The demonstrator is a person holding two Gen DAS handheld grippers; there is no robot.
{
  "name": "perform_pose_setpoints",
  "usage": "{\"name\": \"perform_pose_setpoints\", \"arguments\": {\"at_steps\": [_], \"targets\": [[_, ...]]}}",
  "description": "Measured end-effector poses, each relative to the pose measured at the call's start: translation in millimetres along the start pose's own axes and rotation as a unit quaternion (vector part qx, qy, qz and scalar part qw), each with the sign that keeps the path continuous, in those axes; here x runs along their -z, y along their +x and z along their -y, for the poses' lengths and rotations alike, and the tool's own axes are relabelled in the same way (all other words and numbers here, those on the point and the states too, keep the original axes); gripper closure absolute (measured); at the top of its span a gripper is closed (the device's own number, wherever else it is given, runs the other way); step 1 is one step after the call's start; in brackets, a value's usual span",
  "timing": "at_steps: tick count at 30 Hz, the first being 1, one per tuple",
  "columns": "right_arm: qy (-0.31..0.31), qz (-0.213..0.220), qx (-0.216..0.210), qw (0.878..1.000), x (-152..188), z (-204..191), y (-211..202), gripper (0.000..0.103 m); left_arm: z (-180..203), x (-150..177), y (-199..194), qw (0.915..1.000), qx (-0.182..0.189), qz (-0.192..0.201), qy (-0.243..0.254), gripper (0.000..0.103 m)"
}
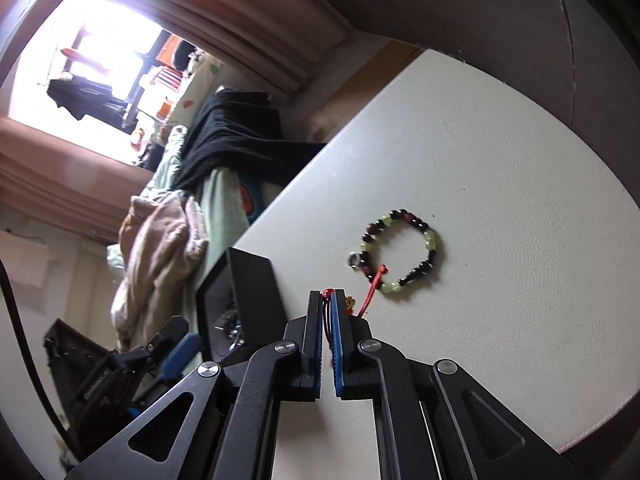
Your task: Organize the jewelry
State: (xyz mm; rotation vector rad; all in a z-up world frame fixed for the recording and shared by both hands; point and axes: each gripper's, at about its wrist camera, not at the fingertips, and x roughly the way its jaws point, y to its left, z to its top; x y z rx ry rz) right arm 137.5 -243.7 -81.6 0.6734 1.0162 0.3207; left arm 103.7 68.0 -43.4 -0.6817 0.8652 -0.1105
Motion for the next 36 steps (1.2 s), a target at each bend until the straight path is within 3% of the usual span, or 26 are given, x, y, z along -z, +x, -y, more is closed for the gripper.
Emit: {"name": "perform_pose_setpoints", "arguments": {"at_steps": [6,16,22,24,25,26,27,28,36], "targets": [[-0.026,0.012,-0.028,0.999,0,-17,-8,0.097,-6,-4,-5,1.0000,-0.006,0.005,0.000,0.029],[-0.097,0.002,-0.119,0.988,-3,-65,2,0.097,-24,-22,-21,0.9992,-0.016,0.030,-0.019,0.029],[-0.131,-0.022,-0.174,0.976,2,-102,24,0.097,-38,-35,-29,0.9980,-0.025,0.049,-0.033,0.029],[-0.143,-0.037,-0.169,0.974,5,-113,36,0.096,-42,-38,-29,0.9976,-0.029,0.053,-0.036,0.029],[-0.153,-0.052,-0.155,0.975,7,-116,44,0.090,-43,-39,-29,0.9973,-0.032,0.054,-0.038,0.029],[-0.156,-0.072,-0.139,0.975,9,-116,54,0.068,-44,-40,-29,0.9973,-0.033,0.054,-0.038,0.029],[-0.152,-0.080,-0.123,0.977,11,-112,60,0.039,-44,-40,-27,0.9973,-0.035,0.053,-0.038,0.029],[-0.143,-0.072,-0.107,0.981,12,-106,62,0.032,-44,-40,-26,0.9974,-0.036,0.051,-0.037,0.029],[-0.156,-0.024,-0.037,0.987,-2,-80,24,0.031,-19,-27,-18,0.9989,-0.029,0.036,-0.004,0.029]]}}
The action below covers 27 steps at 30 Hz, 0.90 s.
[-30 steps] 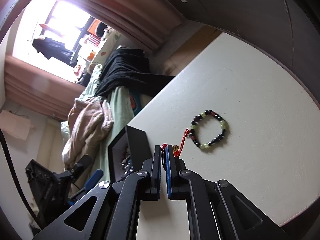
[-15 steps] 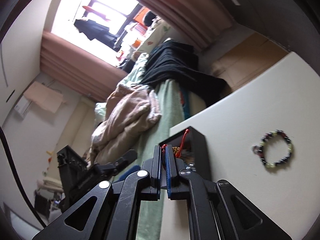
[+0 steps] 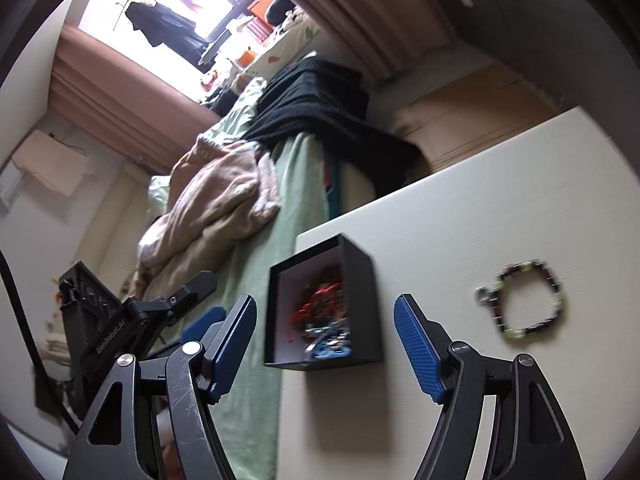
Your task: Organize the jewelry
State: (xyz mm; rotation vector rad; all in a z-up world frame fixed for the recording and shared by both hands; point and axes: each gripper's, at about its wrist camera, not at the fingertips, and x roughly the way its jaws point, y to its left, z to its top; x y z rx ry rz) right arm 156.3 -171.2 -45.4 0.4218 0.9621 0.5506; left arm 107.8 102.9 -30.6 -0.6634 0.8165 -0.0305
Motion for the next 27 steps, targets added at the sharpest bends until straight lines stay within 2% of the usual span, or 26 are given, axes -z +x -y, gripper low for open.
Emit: {"name": "perform_pose_setpoints", "arguments": {"at_steps": [7,13,20,27], "targets": [[0.028,0.020,0.048,0.998,5,32,-35,0.031,25,19,4,0.9997,0.007,-0.010,0.022,0.029],[0.054,0.036,0.067,0.996,7,52,-62,0.031,48,35,7,0.9987,0.009,-0.009,0.049,0.029],[0.076,0.034,0.118,0.989,13,78,-82,0.031,83,57,25,0.9931,0.001,-0.025,0.114,0.029],[0.109,0.026,0.136,0.984,13,105,-91,0.031,108,78,53,0.9845,-0.019,-0.047,0.168,0.048]]}}
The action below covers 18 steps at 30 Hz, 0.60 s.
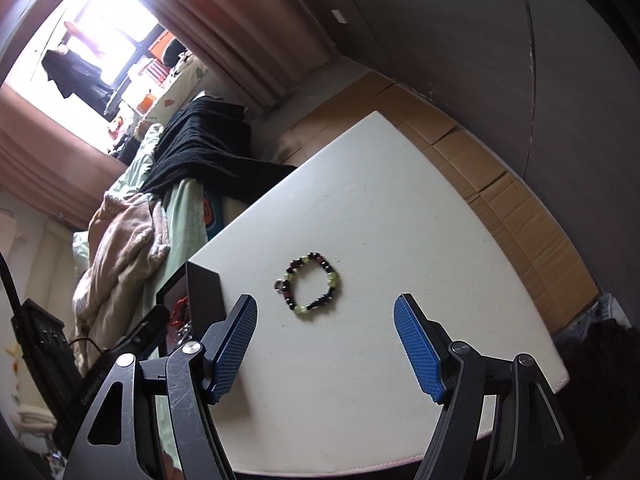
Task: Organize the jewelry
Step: 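Lower the left gripper onto the small silver ring and close on it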
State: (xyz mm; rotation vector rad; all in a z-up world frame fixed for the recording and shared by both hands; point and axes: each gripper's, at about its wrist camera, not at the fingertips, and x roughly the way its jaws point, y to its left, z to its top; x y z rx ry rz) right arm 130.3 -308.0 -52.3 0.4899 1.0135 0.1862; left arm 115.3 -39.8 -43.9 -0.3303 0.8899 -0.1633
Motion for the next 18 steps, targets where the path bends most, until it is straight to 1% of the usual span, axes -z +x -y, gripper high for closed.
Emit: {"name": "perform_pose_setpoints", "arguments": {"at_steps": [2,3,4,8,11,12,16,18], "targets": [[0.003,0.000,0.004,1.000,-3,5,-1,0.031,6,1,7,0.9998,-0.012,-0.005,0.015,0.053],[0.005,0.000,0.005,1.000,-4,7,-1,0.031,9,2,11,0.9995,-0.021,-0.007,0.024,0.057],[0.007,-0.001,0.005,1.000,-5,9,-1,0.031,13,2,16,0.9987,-0.033,-0.008,0.037,0.059],[0.013,-0.005,0.011,1.000,-10,16,-1,0.031,20,4,33,0.9951,-0.064,-0.016,0.074,0.059],[0.023,-0.010,0.005,1.000,-16,23,1,0.031,25,8,50,0.9890,-0.092,-0.036,0.110,0.059],[0.029,-0.012,0.003,0.999,-17,25,2,0.031,28,11,56,0.9858,-0.103,-0.043,0.125,0.059],[0.048,-0.012,0.002,0.999,-24,32,5,0.031,37,19,75,0.9769,-0.117,-0.061,0.168,0.059],[0.058,-0.013,-0.003,0.998,-28,34,7,0.031,39,21,84,0.9730,-0.129,-0.071,0.178,0.059]]}}
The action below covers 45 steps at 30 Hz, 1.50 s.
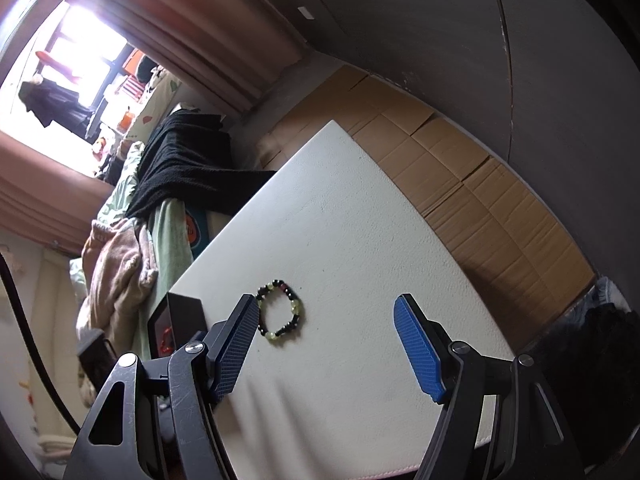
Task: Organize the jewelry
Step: 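Lower the left gripper onto the small silver ring and close on it, then drop the silver ring into the box with the left gripper while the right gripper grasps the dark bead bracelet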
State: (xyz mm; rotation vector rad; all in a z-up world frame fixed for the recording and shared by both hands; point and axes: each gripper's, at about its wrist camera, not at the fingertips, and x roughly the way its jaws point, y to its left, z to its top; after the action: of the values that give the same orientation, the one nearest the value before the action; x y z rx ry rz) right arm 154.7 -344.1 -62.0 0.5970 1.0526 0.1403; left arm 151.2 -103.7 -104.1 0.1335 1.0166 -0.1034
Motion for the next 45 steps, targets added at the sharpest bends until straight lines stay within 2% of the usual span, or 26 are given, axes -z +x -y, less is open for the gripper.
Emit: {"name": "perform_pose_setpoints", "arguments": {"at_steps": [3,7,12,15,17,18,23,26,28,30,35,41,45], "targets": [[0.010,-0.002,-0.004,1.000,-4,2,3,0.031,2,-2,15,0.9997,-0.010,-0.021,0.003,0.060],[0.017,-0.007,-0.003,1.000,-6,4,7,0.031,-2,-8,20,0.9997,-0.004,-0.021,-0.012,0.064],[0.022,-0.008,0.000,1.000,-7,6,8,0.031,-3,-11,24,0.9993,0.023,-0.012,-0.028,0.070],[0.024,-0.009,0.001,1.000,-6,7,8,0.031,1,-14,25,0.9992,0.026,0.000,-0.031,0.073],[0.024,-0.012,0.000,1.000,-6,8,9,0.031,3,-16,25,0.9991,0.032,0.003,-0.028,0.081],[0.023,-0.014,-0.002,1.000,-5,8,10,0.031,3,-16,25,0.9990,0.034,0.002,-0.027,0.090],[0.011,-0.025,0.005,1.000,-4,2,19,0.031,-8,-14,21,0.9959,0.064,-0.008,-0.063,0.090],[-0.004,-0.033,0.011,0.999,-1,-6,28,0.031,-18,-15,10,0.9941,0.074,0.004,-0.079,0.090],[-0.024,-0.036,0.010,0.999,2,-15,35,0.037,-25,-16,0,0.9923,0.084,0.014,-0.091,0.090],[-0.048,-0.044,0.010,0.998,4,-24,43,0.047,-30,-17,-7,0.9912,0.086,0.021,-0.098,0.090],[-0.092,-0.047,0.045,0.994,13,-42,60,0.053,-46,-15,-21,0.9877,0.097,0.028,-0.119,0.090],[-0.145,-0.035,0.107,0.983,21,-59,84,0.053,-66,-11,-45,0.9846,0.099,0.052,-0.135,0.090],[-0.168,-0.027,0.133,0.976,21,-71,98,0.053,-83,-5,-57,0.9823,0.093,0.064,-0.149,0.090]]}}
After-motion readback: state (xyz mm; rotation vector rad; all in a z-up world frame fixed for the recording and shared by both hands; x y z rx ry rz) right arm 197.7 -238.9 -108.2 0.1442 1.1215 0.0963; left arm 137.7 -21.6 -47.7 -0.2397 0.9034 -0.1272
